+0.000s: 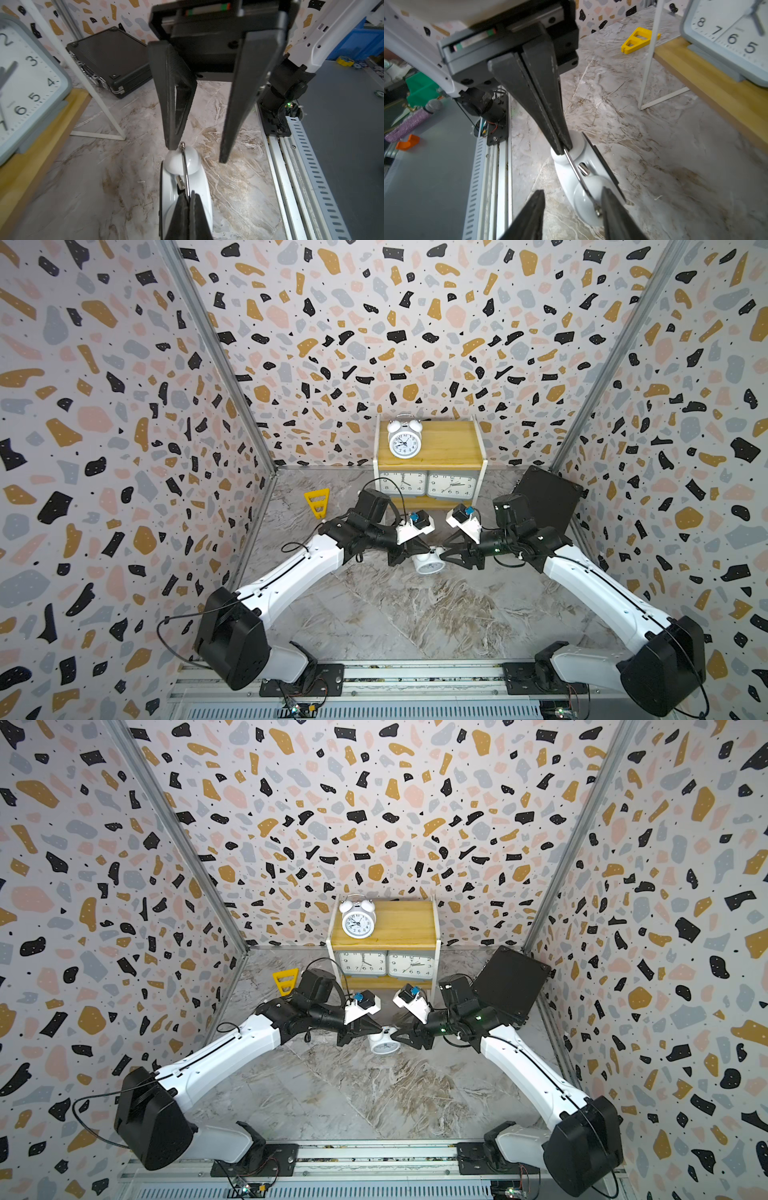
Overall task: Place the alarm clocks on the shelf by style
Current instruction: Pick up the alarm from the center of the board.
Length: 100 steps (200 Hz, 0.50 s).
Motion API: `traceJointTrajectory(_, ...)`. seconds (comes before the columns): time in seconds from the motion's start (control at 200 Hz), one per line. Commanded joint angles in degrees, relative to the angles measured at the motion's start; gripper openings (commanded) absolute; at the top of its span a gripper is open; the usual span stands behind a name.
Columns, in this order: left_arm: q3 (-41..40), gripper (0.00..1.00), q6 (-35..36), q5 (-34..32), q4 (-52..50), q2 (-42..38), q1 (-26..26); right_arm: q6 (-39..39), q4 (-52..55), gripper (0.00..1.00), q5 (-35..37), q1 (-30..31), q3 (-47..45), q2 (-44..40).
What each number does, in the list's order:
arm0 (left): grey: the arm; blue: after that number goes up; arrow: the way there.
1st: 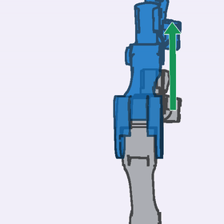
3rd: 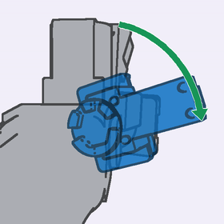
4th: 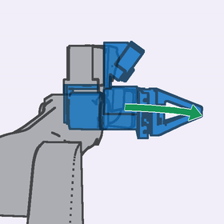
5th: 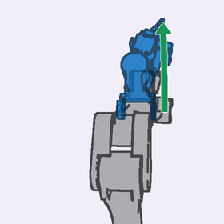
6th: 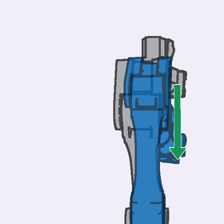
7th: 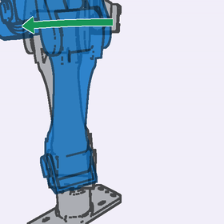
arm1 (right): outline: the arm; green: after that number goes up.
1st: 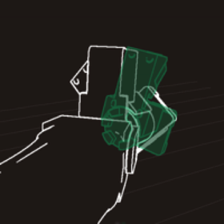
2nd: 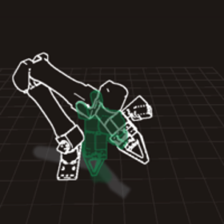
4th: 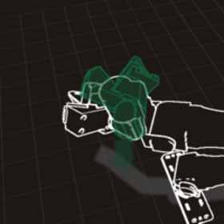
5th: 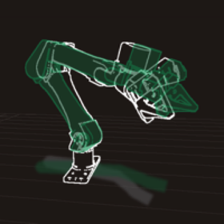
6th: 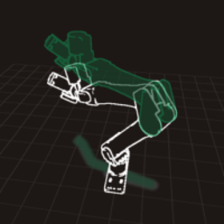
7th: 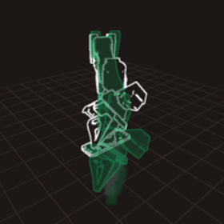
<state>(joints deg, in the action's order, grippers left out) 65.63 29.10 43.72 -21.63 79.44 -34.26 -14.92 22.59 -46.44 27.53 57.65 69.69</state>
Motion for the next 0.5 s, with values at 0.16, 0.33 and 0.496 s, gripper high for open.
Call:
traceJointTrajectory(0.16, 1.5, 0.00, -4.3, -3.5, 3.1, -6.3, 0.2, 3.4, -6.4, 0.72, -2.0, -1.4, -3.2, -3.9)
traceJointTrajectory(0.33, 2.2, 0.00, -4.0, 0.2, 2.8, -7.6, 0.3, 3.2, -8.2, 0.77, -2.5, -2.4, -4.6, -4.6)
traceJointTrajectory(0.496, 3.3, 0.00, -4.1, 4.3, 2.1, -7.8, 0.3, 2.3, -9.8, 0.80, -4.0, -2.6, -5.7, -5.0)
